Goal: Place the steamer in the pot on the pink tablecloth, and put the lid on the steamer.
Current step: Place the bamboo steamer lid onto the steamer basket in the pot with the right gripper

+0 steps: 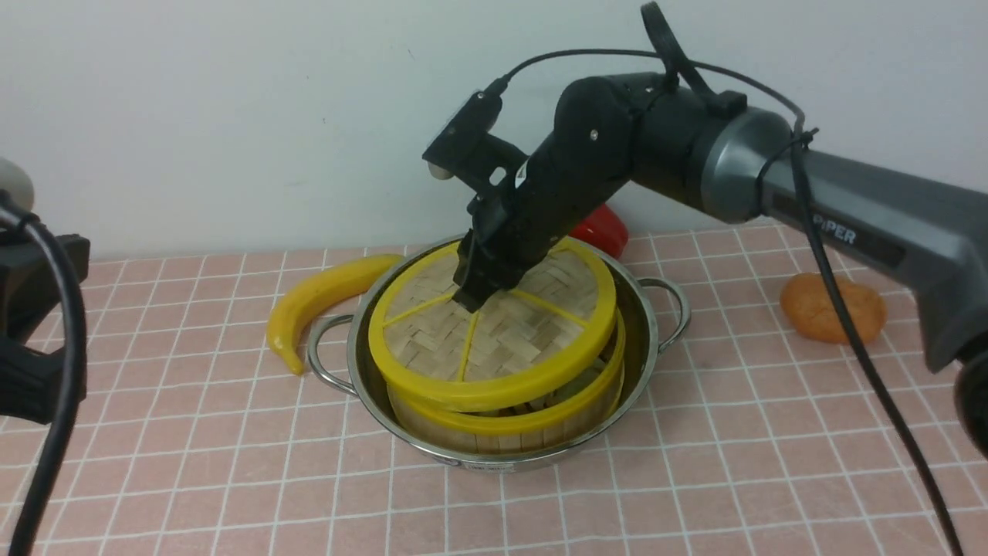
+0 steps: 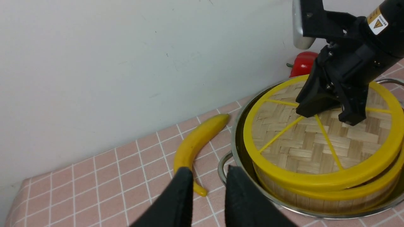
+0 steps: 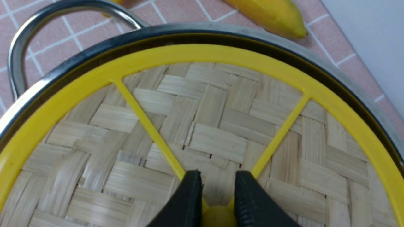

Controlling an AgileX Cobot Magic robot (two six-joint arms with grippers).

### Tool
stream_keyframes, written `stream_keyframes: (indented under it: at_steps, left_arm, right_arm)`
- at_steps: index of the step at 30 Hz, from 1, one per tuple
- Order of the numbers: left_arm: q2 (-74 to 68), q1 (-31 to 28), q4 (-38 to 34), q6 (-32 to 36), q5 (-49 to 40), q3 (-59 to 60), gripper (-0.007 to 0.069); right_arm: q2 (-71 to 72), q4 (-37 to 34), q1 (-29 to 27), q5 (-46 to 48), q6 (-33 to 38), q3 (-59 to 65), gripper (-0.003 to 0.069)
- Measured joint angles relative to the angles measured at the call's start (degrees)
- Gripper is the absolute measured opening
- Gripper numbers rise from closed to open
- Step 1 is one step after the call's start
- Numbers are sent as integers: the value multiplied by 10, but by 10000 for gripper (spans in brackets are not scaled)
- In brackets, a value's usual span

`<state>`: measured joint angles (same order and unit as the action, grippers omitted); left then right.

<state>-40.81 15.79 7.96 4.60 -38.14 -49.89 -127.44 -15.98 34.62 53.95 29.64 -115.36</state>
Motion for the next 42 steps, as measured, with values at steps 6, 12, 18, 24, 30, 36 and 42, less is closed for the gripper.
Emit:
stream_keyframes:
  at_steps: [6,12,18,24,30,36,42]
  left_arm:
    - [0,0,0,1,0,0,148]
    - [0,0,0,1,0,0,148]
    - [0,0,0,1,0,0,148]
    - [0,0,0,1,0,0,148]
    - [0,0,0,1,0,0,148]
    - [0,0,0,1,0,0,148]
    - [0,0,0,1,0,0,148]
  right_arm:
    - [10,9,0,25,-6,0,143]
    - [10,11,0,47,-6,0,143]
    - [10,11,-11,62,-11,3,143]
    - [10,9,-24,65,-7,5,143]
    - [10,-43,-24,51,11,5,143]
    - [10,-65,-24,48,27,5,143]
    - [5,-60,-24,48,24,5,143]
